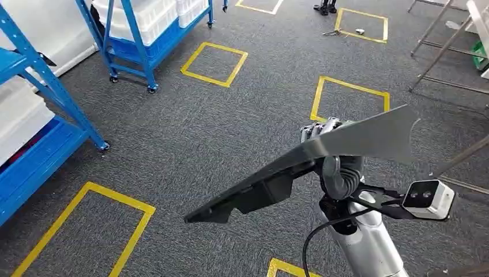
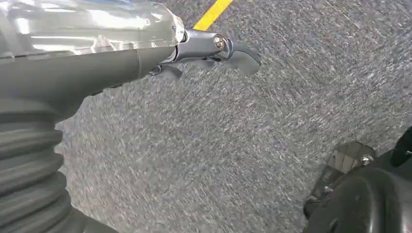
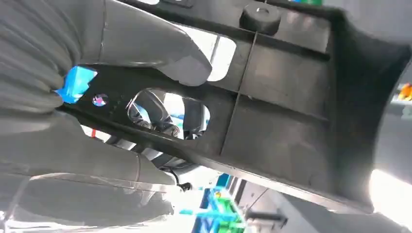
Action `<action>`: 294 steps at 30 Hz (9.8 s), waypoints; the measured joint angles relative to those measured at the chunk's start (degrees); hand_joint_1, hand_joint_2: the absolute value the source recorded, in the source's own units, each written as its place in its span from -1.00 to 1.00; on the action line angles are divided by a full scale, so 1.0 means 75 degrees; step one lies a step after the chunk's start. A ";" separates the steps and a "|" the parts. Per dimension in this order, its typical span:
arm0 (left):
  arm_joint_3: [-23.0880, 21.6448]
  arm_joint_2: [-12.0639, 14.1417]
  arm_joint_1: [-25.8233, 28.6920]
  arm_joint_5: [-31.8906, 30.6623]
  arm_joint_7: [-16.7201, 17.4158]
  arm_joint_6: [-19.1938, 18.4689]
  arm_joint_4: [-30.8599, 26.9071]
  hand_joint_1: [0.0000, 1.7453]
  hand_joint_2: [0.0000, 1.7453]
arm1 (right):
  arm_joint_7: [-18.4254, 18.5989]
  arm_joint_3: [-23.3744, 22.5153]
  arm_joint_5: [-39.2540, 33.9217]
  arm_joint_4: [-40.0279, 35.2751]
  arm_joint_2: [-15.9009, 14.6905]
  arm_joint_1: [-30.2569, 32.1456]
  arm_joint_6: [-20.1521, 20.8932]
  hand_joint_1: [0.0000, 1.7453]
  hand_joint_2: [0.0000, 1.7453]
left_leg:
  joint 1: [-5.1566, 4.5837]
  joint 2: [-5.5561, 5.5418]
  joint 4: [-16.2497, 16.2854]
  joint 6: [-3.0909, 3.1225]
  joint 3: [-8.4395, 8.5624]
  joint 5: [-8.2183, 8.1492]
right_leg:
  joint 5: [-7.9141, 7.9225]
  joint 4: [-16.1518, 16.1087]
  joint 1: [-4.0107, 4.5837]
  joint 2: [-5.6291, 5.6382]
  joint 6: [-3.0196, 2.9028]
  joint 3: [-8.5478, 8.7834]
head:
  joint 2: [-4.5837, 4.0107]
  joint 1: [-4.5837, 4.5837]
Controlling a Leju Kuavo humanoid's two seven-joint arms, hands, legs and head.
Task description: Take the parts from the cabinet and place them on the table.
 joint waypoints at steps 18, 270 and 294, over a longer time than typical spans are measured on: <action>0.0384 0.0107 0.0114 -0.0018 -0.0423 0.0119 0.0000 -1.00 1.00 | -0.0012 0.0326 -0.0105 -0.0059 -0.0006 0.0062 0.0562 0.96 1.00 | -0.0016 -0.0131 0.1347 -0.0343 -0.0587 -0.0435 | 0.1035 -0.2595 0.0132 0.0477 -0.0524 0.1385 | 0.0000 -0.0003; 0.1816 0.0524 0.0051 -0.0009 -0.1116 0.0099 0.0012 -1.00 1.00 | -0.0006 -0.0053 0.1213 -0.1414 -0.0536 0.0994 -0.0387 0.96 1.00 | -0.0062 -0.0244 -0.0299 -0.0044 -0.0267 0.0666 | 0.0343 -0.2476 0.0050 -0.0037 -0.0159 0.2090 | 0.0000 0.0000; 0.1667 0.0513 -0.0056 -0.0251 -0.1265 -0.0332 -0.0029 -1.00 1.00 | 0.0438 -0.1670 0.1974 0.3088 -0.0524 -0.5398 -0.1831 0.96 1.00 | -0.0053 -0.0219 0.0735 -0.0338 -0.0945 0.0564 | 0.0741 -0.2513 -0.0022 -0.0099 -0.0379 0.1667 | 0.0000 0.0000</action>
